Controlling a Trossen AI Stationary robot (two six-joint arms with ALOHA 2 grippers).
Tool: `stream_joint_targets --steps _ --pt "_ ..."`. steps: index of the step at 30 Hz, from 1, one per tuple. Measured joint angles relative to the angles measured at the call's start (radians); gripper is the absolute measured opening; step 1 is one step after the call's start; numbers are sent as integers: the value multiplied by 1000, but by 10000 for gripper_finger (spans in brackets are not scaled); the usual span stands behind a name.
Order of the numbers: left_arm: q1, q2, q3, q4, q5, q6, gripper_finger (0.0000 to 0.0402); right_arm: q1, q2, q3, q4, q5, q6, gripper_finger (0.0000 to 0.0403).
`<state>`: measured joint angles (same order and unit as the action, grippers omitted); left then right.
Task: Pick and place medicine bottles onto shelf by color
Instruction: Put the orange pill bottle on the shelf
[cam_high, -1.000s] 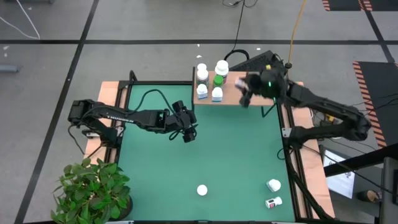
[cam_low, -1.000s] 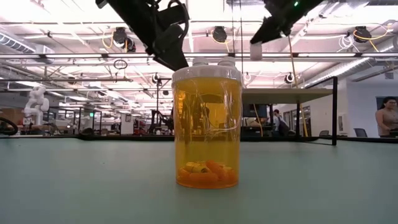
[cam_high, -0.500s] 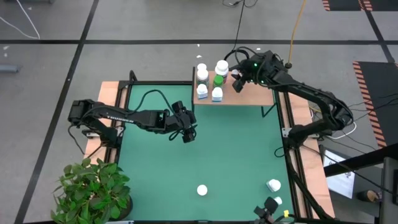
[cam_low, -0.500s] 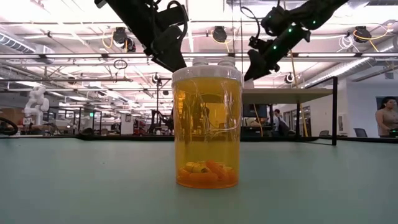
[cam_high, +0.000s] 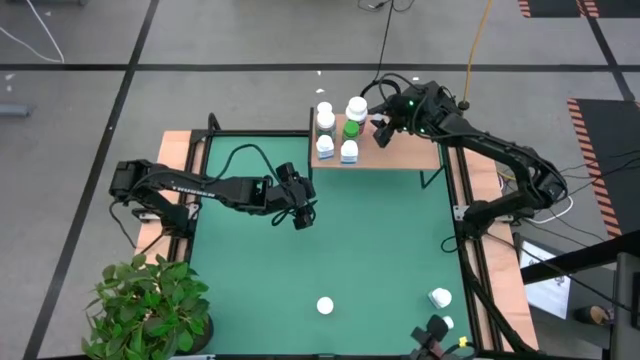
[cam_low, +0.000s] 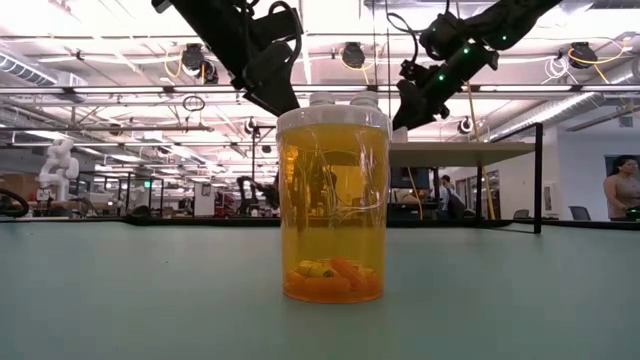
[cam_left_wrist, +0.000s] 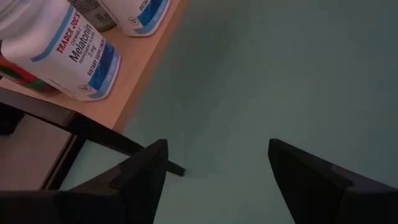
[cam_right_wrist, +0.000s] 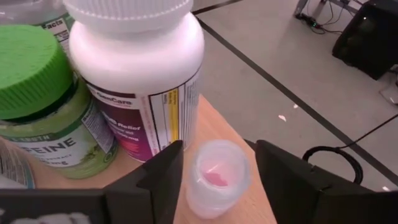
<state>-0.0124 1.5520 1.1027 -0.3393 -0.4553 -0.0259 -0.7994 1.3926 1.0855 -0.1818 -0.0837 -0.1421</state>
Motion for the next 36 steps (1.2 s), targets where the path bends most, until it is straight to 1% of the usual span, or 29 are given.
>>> stream_joint_targets --steps 5,9,14,19,24,30,36 --pt "0 0 0 0 0 -6 280 -1 -2 0 -1 1 1 214" --pt "-2 0 0 -1 0 -10 280 0 -34 0 -4 1 0 223" --pt "-2 0 0 -1 0 -13 280 8 -127 -8 -32 1 -24 223" --pt "-2 0 0 -1 0 -14 280 54 -246 -89 -2 0 -27 222" --pt "-2 0 0 12 3 -17 280 136 -353 -214 61 3 -16 222" --pt "-16 0 0 54 36 -5 280 269 -451 -342 115 12 23 222" --pt "-61 0 0 130 105 62 280 458 -513 -427 133 99 66 222"
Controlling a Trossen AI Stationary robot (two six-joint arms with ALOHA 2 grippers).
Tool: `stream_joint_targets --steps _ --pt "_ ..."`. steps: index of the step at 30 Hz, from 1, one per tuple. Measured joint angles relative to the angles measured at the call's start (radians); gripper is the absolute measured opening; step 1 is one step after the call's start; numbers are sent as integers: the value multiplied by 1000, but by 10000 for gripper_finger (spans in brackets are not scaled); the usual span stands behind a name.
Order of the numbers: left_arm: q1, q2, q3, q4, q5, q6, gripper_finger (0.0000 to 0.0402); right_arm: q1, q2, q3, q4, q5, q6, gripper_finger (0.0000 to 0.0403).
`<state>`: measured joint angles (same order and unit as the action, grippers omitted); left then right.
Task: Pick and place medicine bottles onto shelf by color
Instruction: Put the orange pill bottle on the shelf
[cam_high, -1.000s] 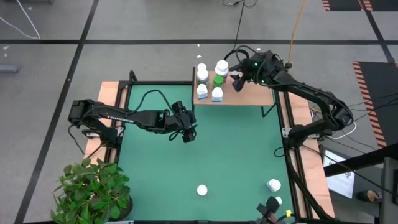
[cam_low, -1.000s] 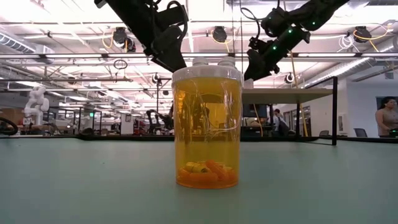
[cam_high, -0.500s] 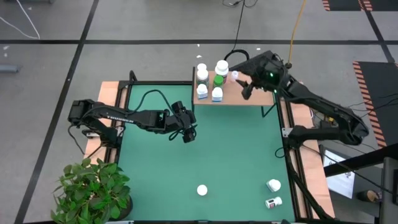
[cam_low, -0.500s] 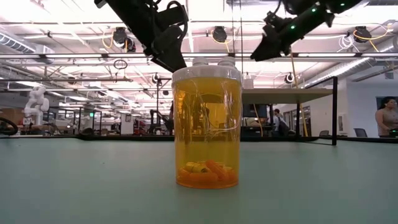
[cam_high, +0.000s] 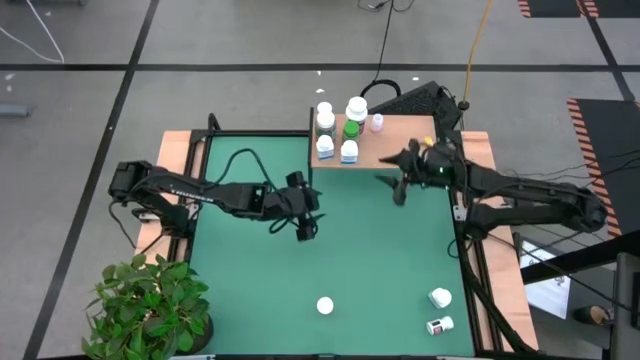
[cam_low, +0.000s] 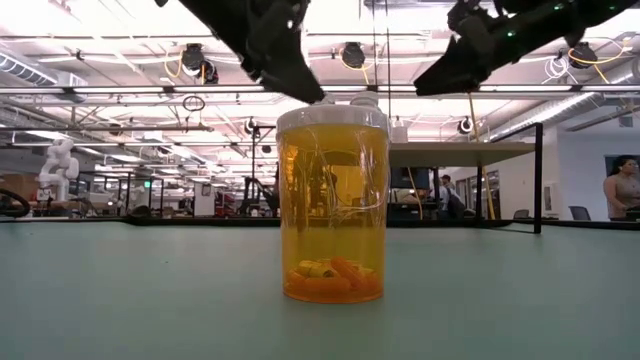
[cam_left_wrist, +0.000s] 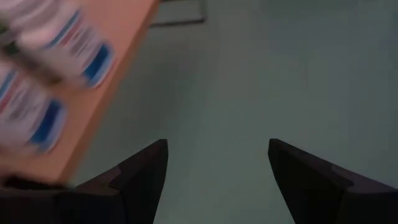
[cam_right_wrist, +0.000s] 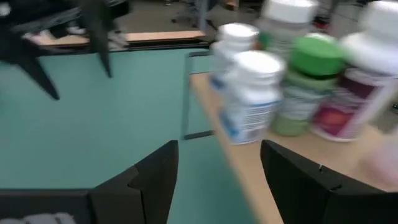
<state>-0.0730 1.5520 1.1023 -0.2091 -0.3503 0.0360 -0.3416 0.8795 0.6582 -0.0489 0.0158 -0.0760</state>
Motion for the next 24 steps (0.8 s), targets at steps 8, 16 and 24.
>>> stream_joint_targets --steps 8,16,24 --pt "-66 0 0 83 93 32 280 263 -8 -144 190 92 106 222" --pt "-154 30 0 72 116 -66 280 458 17 -395 650 250 57 222" --pt "-262 165 1 150 172 -110 280 475 18 -454 742 296 19 222"
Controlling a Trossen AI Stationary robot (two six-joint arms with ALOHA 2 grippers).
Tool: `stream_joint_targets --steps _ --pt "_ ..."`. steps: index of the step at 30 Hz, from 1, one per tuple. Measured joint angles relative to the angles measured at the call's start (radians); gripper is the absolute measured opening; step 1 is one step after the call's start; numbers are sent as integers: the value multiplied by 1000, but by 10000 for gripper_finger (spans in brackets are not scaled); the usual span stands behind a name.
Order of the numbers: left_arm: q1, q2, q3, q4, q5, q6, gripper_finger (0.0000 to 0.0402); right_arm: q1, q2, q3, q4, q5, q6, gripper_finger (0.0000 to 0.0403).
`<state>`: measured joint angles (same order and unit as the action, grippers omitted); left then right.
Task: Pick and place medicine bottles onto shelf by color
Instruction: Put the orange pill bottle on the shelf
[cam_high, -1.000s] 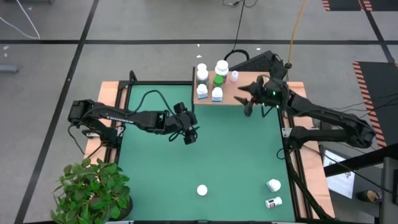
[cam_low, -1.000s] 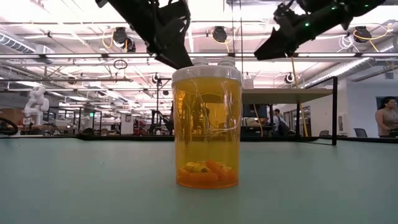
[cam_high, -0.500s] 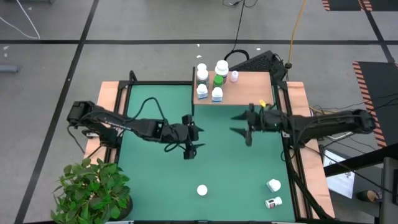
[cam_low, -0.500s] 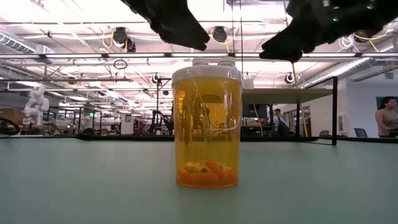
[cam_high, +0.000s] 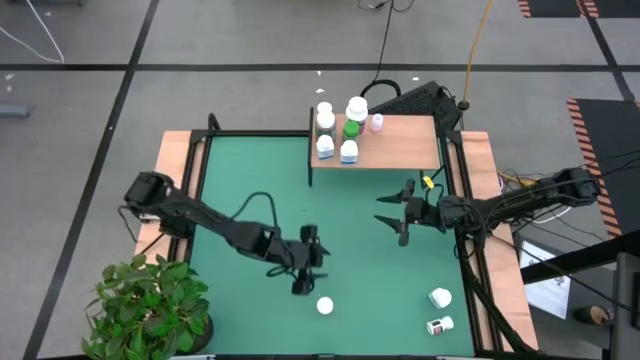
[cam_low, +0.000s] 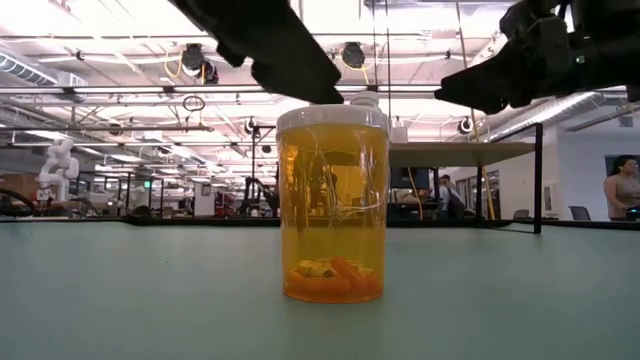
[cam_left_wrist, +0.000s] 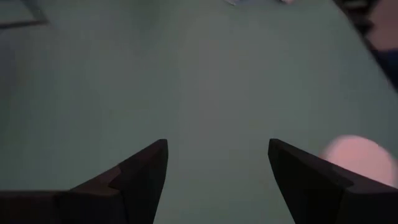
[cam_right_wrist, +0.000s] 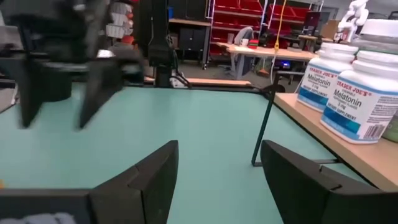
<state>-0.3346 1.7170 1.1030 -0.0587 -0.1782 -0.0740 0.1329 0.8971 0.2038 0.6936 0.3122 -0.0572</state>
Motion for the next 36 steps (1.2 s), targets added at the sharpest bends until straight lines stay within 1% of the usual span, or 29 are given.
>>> stream_joint_targets --steps 3,7,10,18,25,32,36 --pt "-32 67 1 84 77 0 280 0 0 0 -2 -1 -6 222" --pt "-70 146 0 185 135 -1 280 0 1 0 -11 -2 -7 222" --pt "-90 184 0 244 137 1 280 0 1 1 -11 -2 -4 222" --pt "-121 201 0 276 136 4 280 0 0 1 -2 -7 38 222" --pt "-144 200 0 272 135 1 280 0 1 1 5 -7 46 222" --pt "-151 200 0 246 86 0 280 0 0 1 14 -8 46 222" --pt "-152 200 0 235 78 -1 280 0 0 1 14 -8 46 222"
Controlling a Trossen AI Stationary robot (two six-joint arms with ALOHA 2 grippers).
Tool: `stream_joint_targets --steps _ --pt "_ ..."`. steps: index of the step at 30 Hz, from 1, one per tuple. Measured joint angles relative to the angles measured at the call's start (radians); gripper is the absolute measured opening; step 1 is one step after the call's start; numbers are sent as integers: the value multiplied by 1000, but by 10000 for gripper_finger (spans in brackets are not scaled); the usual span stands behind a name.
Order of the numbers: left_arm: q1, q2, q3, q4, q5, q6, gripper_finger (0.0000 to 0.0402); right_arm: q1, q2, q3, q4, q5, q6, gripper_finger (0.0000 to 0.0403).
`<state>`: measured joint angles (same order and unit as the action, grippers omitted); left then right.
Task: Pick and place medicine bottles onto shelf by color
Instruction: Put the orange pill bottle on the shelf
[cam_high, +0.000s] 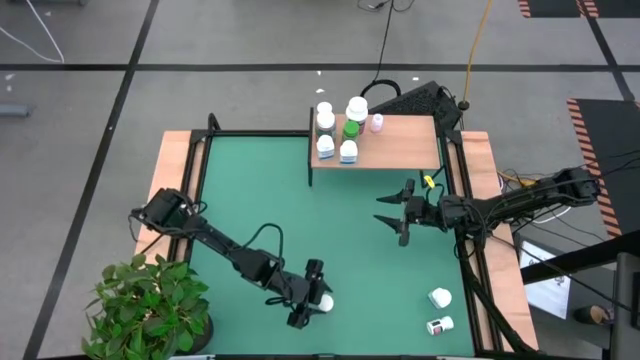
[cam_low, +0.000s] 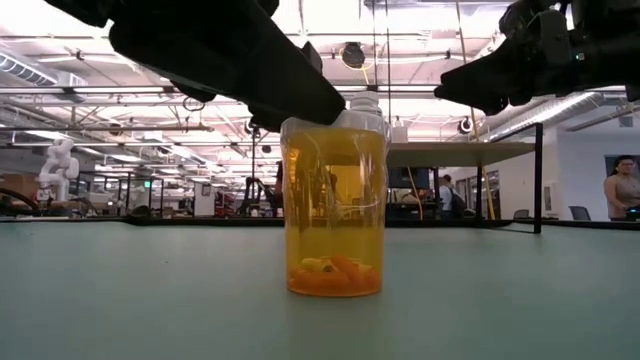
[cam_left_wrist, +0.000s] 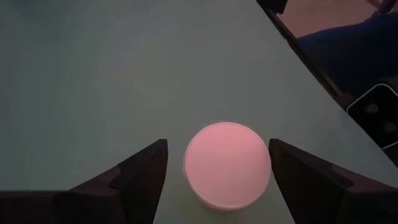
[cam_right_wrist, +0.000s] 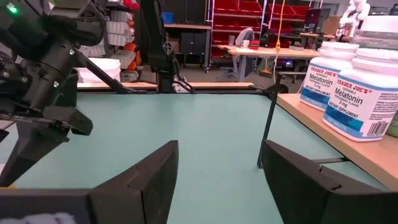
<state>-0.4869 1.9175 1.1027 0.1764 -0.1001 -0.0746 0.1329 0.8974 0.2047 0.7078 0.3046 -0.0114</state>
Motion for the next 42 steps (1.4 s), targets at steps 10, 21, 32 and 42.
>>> stream_joint_targets --steps 10,21,32,42 --pt "-2 0 0 -39 -9 -32 280 0 0 0 3 -20 0 222" --pt "1 0 0 -26 -15 -33 217 0 0 0 8 -21 -2 222" --pt "38 -69 -1 -25 -73 22 217 0 -4 2 -36 71 -30 222" --pt "294 -216 57 -116 -63 58 202 -3 -25 1 -138 196 -66 222"
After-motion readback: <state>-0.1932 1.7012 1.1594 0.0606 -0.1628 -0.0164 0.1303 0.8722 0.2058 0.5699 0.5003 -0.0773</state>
